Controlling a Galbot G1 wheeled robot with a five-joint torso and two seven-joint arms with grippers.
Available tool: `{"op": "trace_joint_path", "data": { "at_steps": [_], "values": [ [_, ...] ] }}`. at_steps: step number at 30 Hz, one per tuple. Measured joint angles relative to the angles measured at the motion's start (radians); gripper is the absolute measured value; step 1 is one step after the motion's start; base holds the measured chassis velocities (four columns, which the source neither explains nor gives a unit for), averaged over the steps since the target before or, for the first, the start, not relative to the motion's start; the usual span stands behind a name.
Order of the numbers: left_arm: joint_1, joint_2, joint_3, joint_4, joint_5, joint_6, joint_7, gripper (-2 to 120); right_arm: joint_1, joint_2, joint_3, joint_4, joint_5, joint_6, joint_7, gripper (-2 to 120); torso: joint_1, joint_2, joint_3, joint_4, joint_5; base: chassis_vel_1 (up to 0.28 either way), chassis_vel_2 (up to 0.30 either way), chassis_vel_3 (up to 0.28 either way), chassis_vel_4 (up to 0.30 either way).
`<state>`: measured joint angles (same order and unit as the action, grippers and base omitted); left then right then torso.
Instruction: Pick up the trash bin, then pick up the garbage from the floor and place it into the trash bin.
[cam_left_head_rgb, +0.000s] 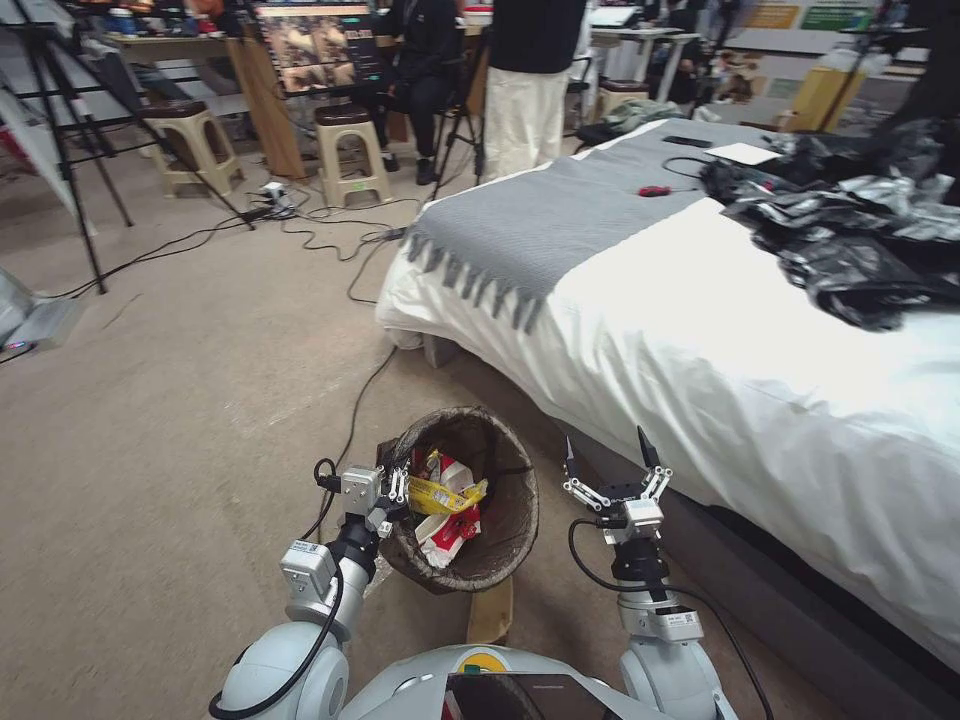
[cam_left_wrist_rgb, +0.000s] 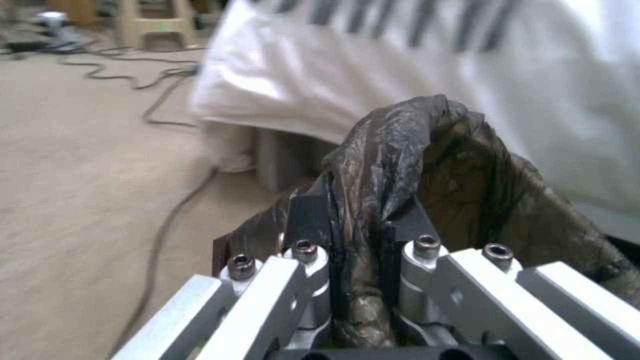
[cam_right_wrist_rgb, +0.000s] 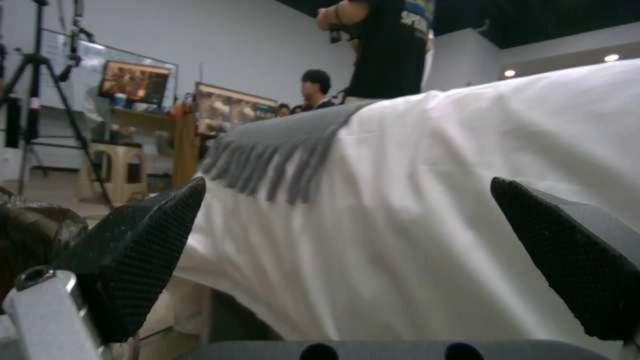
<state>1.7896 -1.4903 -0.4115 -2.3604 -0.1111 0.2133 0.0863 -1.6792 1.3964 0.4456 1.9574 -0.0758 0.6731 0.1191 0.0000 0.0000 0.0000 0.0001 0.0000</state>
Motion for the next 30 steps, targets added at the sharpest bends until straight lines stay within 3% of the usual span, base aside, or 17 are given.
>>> {"op": "trace_joint_path", "data": {
  "at_steps": [22,30],
  "values": [
    [-0.030,-0.003,-0.026,0.068,-0.011,-0.015,-0.031,8,-0.022,-0.016,0.005,0.033,-0.004,-0.075,0.016,100,0.000,0.000,0.000,0.0002,0.0001,0.119,0.119,0.116,0.117],
    [-0.036,-0.003,-0.025,0.070,-0.006,-0.026,-0.040,8,-0.034,-0.032,0.005,0.104,0.030,-0.171,0.045,100,0.000,0.000,0.000,-0.0004,0.0001,0.013,0.006,0.007,0.010]
  ]
}}
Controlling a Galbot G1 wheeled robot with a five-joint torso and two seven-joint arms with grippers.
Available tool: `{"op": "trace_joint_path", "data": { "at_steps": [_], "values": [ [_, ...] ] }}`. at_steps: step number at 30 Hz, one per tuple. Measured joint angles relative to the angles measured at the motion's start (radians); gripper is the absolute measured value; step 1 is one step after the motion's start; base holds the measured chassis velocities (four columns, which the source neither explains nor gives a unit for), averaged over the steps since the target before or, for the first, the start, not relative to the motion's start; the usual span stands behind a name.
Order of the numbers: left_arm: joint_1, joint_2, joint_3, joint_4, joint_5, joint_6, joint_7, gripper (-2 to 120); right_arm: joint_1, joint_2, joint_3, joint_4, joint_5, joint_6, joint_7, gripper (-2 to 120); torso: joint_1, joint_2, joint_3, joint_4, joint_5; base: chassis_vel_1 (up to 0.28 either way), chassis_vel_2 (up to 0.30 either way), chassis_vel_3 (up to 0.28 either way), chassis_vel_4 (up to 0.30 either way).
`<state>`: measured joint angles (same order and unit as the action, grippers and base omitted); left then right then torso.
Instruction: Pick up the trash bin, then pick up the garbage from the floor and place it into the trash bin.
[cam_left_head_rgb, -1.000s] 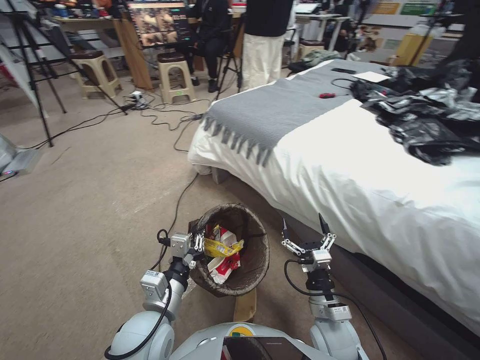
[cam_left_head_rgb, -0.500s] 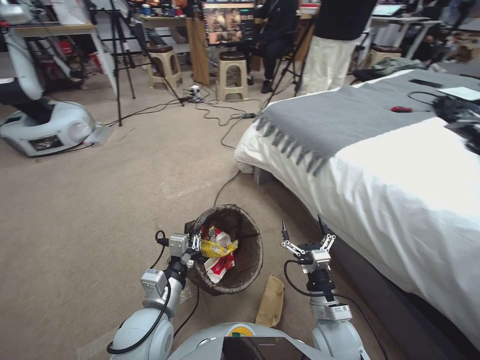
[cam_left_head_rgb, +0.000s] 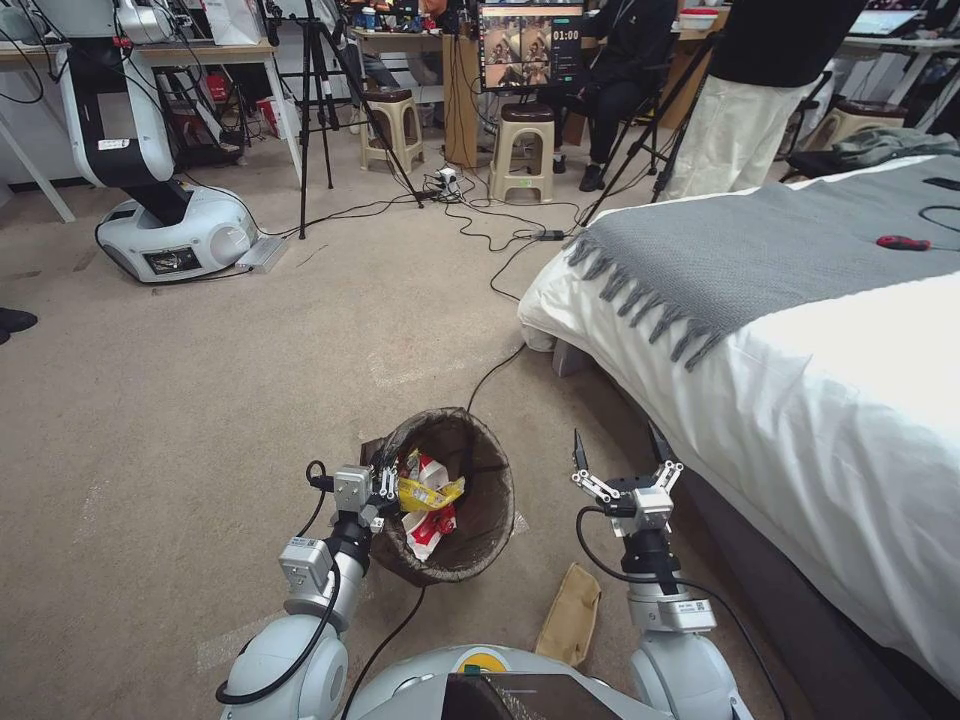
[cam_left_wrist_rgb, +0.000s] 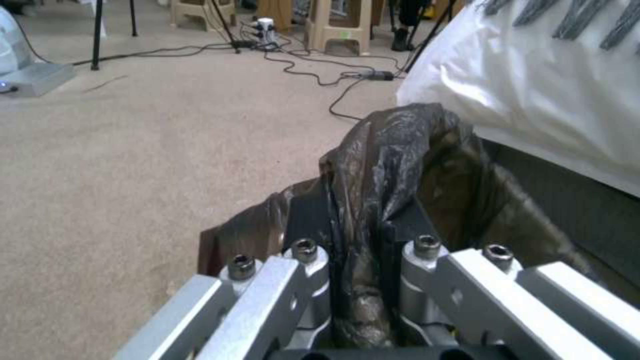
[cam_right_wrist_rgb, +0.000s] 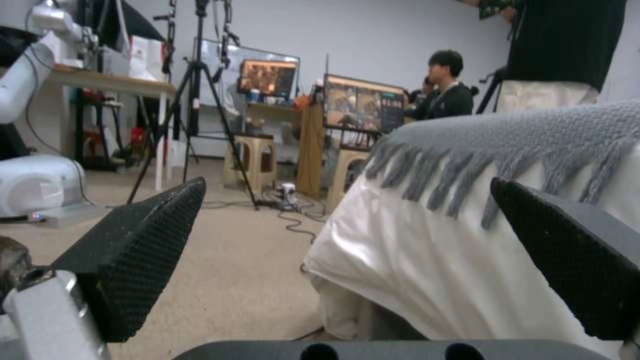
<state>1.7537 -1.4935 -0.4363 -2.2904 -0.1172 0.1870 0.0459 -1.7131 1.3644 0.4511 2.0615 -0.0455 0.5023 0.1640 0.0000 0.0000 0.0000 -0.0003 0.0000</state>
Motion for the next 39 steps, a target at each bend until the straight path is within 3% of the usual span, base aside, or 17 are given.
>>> {"op": "trace_joint_path", "data": {
  "at_steps": [3,5,6,9,17,23,29,35,37,39],
  "values": [
    [0.000,0.000,0.001,0.000,0.001,-0.001,-0.001,8,-0.012,-0.008,-0.002,0.039,0.021,-0.083,0.009,100,0.000,0.000,0.000,0.0003,0.0000,0.000,0.000,0.000,0.000],
    [0.000,-0.001,0.002,0.000,0.001,-0.002,-0.001,8,-0.032,-0.018,-0.017,0.103,0.072,-0.233,0.058,100,0.000,0.000,0.000,0.0002,-0.0001,0.000,0.000,0.000,0.000],
    [0.000,-0.001,0.002,0.000,0.001,-0.002,-0.001,8,-0.032,-0.018,-0.017,0.103,0.072,-0.233,0.058,100,0.000,0.000,0.000,0.0002,-0.0001,0.000,0.000,0.000,0.000],
    [0.000,0.000,-0.001,0.001,0.001,-0.003,-0.001,8,-0.040,-0.035,-0.033,0.153,0.138,-0.416,0.127,100,0.000,0.000,0.000,0.0001,0.0000,0.000,0.000,0.000,0.000],
    [0.000,0.000,-0.002,0.003,0.001,-0.003,-0.001,8,-0.041,-0.049,-0.038,0.178,0.197,-0.502,0.160,100,0.000,0.000,0.000,0.0004,0.0000,0.000,0.000,0.000,0.000],
    [0.000,0.001,-0.003,0.014,0.001,-0.007,-0.001,8,-0.057,-0.090,-0.052,0.228,0.414,-0.683,0.225,100,0.000,0.000,0.000,0.0004,0.0000,0.000,0.000,0.000,0.000],
    [0.001,0.002,0.000,0.018,0.002,-0.008,-0.001,8,-0.060,-0.118,-0.056,0.244,0.498,-0.745,0.260,100,0.000,0.000,0.000,0.0001,0.0000,0.000,0.000,0.000,0.000],
    [0.001,-0.001,0.010,0.026,0.006,-0.012,-0.001,8,-0.077,-0.228,-0.070,0.227,0.569,-0.796,0.325,100,0.000,0.000,0.000,0.0004,0.0002,0.000,0.000,0.000,0.000],
    [0.000,-0.001,0.010,0.028,0.008,-0.012,0.000,8,-0.095,-0.264,-0.069,0.229,0.605,-0.840,0.321,100,0.000,0.000,0.000,0.0001,0.0002,0.000,0.000,0.000,0.000],
    [-0.004,-0.004,0.010,0.033,0.011,-0.012,0.000,8,-0.104,-0.324,-0.066,0.232,0.685,-0.946,0.342,100,0.000,0.000,0.000,0.0002,0.0003,0.000,0.000,0.000,0.000]
  ]
}}
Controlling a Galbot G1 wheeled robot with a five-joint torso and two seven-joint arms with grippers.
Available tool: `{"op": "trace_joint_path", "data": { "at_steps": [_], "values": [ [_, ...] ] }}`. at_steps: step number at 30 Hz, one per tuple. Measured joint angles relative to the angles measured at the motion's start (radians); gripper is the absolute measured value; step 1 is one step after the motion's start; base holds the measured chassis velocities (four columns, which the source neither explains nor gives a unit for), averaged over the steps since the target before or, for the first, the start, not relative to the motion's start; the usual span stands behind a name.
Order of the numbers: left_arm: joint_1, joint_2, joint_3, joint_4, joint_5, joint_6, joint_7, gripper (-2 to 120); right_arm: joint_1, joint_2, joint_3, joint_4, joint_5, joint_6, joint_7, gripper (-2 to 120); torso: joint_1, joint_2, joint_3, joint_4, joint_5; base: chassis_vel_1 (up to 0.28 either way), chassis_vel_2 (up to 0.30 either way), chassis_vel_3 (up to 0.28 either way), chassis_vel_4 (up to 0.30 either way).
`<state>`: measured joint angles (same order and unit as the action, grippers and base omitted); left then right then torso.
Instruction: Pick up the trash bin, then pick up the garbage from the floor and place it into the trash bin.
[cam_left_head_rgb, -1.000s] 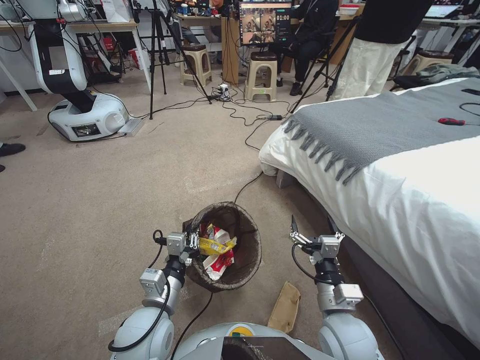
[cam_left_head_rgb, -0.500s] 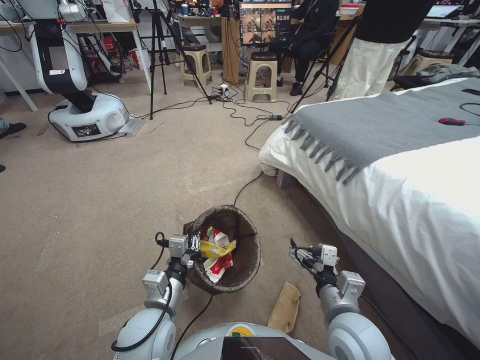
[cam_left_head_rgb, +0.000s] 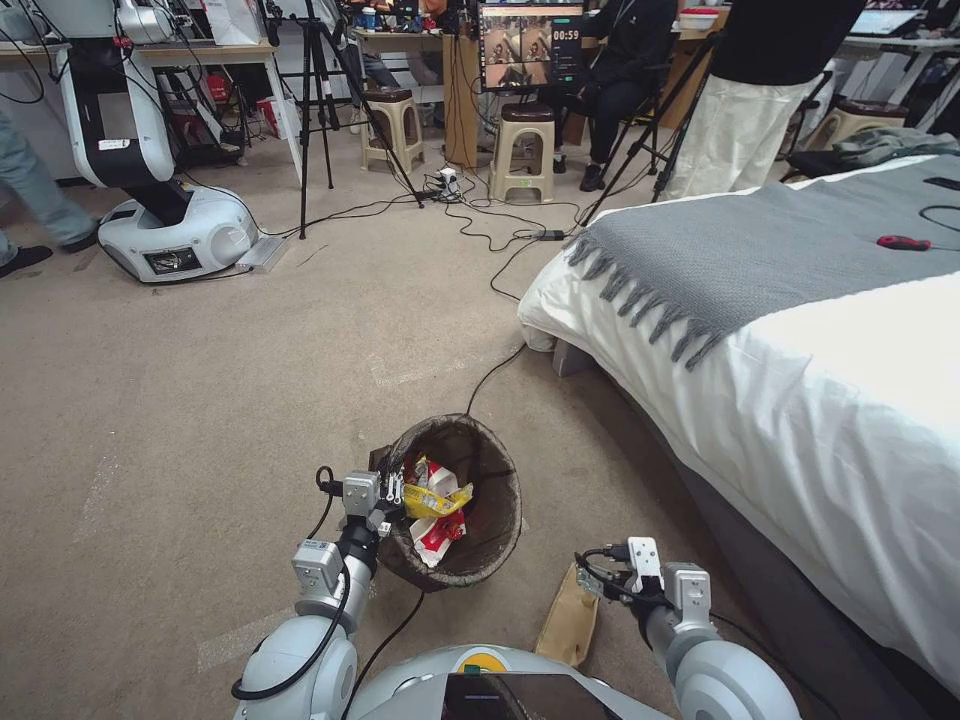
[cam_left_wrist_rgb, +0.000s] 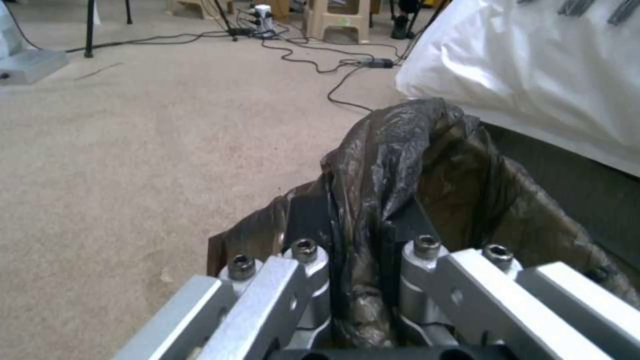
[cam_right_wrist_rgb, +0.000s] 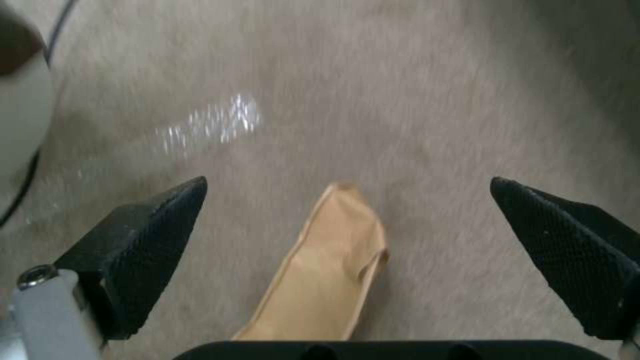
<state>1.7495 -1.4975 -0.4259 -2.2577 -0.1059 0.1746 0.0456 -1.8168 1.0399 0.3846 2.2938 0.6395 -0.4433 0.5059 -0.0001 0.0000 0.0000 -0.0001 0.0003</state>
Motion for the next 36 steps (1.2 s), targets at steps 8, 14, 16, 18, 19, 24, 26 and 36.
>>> {"op": "trace_joint_path", "data": {
  "at_steps": [8,14,16,18,19,24,26,36],
  "values": [
    [-0.007,-0.006,0.006,0.016,0.007,-0.001,0.001,8,0.013,0.016,-0.010,-0.062,0.066,-0.109,0.008,100,0.000,0.000,0.000,0.0000,-0.0002,0.000,0.000,0.000,0.000],
    [-0.009,-0.005,0.011,0.020,0.010,0.002,0.003,8,0.031,0.051,-0.046,-0.149,0.062,-0.119,-0.019,100,0.000,0.000,0.000,0.0001,-0.0004,0.000,0.000,0.000,0.000],
    [-0.008,-0.005,0.012,0.021,0.011,0.002,0.003,8,0.036,0.050,-0.048,-0.159,0.064,-0.118,-0.020,100,0.000,0.000,0.000,0.0000,-0.0004,0.000,0.000,0.000,0.000],
    [-0.005,-0.006,0.013,0.021,0.014,0.001,0.004,8,0.046,0.049,-0.049,-0.181,0.066,-0.117,-0.022,100,0.000,0.000,0.000,0.0003,-0.0003,0.000,0.000,0.000,0.000],
    [-0.005,-0.007,0.013,0.020,0.015,0.001,0.004,8,0.050,0.050,-0.049,-0.198,0.066,-0.115,-0.025,100,0.000,0.000,0.000,0.0003,-0.0003,0.000,0.000,0.000,0.000],
    [-0.004,-0.008,0.013,0.019,0.019,0.001,0.003,8,0.062,0.062,-0.054,-0.246,0.064,-0.103,-0.033,100,0.000,0.000,0.000,0.0001,-0.0003,0.000,0.000,0.000,0.000],
    [-0.002,-0.009,0.013,0.019,0.021,0.001,0.003,8,0.067,0.069,-0.058,-0.277,0.057,-0.092,-0.043,100,0.000,0.000,0.000,0.0001,-0.0003,0.000,0.000,0.000,0.000],
    [0.005,-0.008,0.012,0.015,0.023,-0.001,0.003,8,0.095,0.112,-0.095,-0.406,0.005,-0.051,-0.087,86,0.000,0.000,0.000,0.0000,-0.0003,0.000,0.000,0.000,0.000]
  ]
}}
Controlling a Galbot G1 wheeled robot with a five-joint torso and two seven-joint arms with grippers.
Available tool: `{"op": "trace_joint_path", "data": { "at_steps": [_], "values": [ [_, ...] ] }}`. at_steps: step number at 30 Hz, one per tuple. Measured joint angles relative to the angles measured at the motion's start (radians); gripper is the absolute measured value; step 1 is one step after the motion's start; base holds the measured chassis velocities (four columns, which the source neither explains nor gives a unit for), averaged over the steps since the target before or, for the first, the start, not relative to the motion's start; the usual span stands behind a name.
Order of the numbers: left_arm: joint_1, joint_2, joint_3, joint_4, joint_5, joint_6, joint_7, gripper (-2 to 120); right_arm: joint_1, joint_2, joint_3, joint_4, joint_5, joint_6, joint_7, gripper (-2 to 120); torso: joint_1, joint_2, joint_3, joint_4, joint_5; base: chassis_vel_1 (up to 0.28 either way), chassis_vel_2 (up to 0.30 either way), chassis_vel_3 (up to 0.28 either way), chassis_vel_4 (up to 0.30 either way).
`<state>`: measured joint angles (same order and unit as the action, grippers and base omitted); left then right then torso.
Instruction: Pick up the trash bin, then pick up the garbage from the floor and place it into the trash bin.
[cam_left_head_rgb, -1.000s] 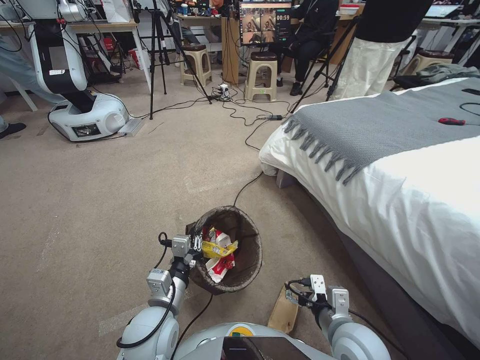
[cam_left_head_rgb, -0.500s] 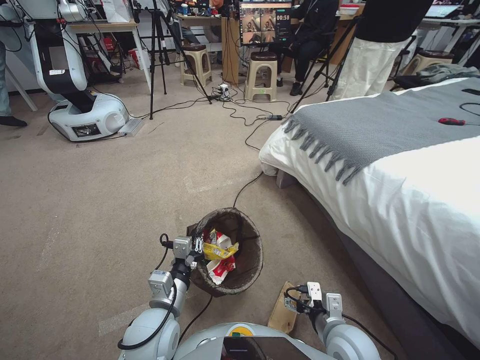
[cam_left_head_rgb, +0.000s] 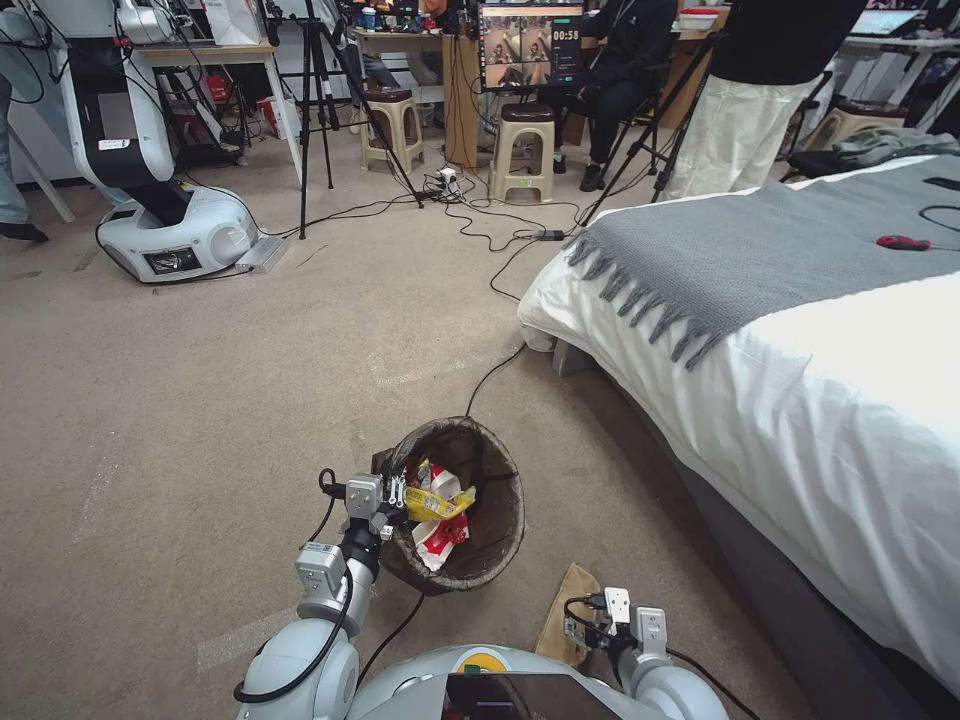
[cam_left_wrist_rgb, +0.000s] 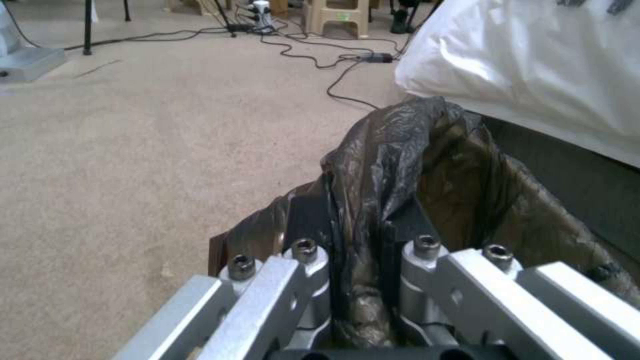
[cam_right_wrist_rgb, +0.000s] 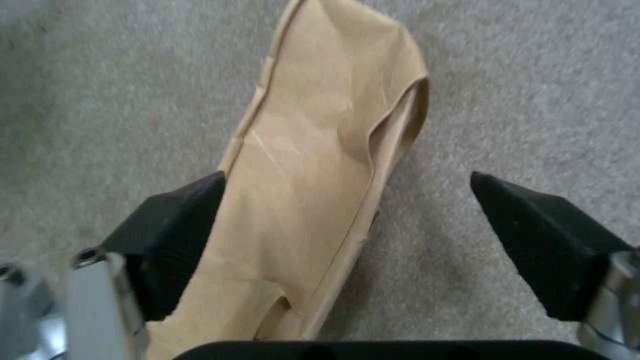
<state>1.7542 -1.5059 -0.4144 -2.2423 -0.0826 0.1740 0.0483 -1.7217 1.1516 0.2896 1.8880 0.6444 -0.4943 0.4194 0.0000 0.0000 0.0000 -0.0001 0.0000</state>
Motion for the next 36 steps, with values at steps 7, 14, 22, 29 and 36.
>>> {"op": "trace_joint_path", "data": {
  "at_steps": [7,14,22,29,36],
  "values": [
    [0.005,0.001,-0.001,-0.001,0.000,-0.003,-0.001,8,0.013,0.014,-0.009,-0.049,-0.040,0.029,-0.039,60,0.000,0.000,0.000,0.0001,-0.0005,0.000,0.000,0.000,0.000],
    [0.003,0.000,-0.001,-0.004,0.000,-0.003,-0.001,8,0.016,0.015,-0.008,-0.052,-0.055,0.038,-0.044,37,0.000,0.000,0.000,0.0001,-0.0001,0.000,0.000,0.000,0.000],
    [0.003,0.001,0.004,-0.003,0.005,-0.003,0.000,8,0.018,0.014,-0.005,-0.059,-0.078,0.061,-0.053,8,0.000,0.000,0.000,0.0000,0.0002,0.000,0.000,0.000,0.000],
    [0.002,0.001,0.007,0.000,0.006,-0.001,0.000,8,0.018,0.013,-0.001,-0.062,-0.089,0.073,-0.057,0,0.000,0.000,0.000,0.0001,0.0002,0.000,0.000,0.000,0.000],
    [0.000,0.002,0.009,0.001,0.007,0.000,0.000,8,0.018,0.010,0.012,-0.061,-0.099,0.086,-0.060,0,0.000,0.000,0.000,0.0000,0.0001,0.000,0.000,0.000,0.000]
  ]
}}
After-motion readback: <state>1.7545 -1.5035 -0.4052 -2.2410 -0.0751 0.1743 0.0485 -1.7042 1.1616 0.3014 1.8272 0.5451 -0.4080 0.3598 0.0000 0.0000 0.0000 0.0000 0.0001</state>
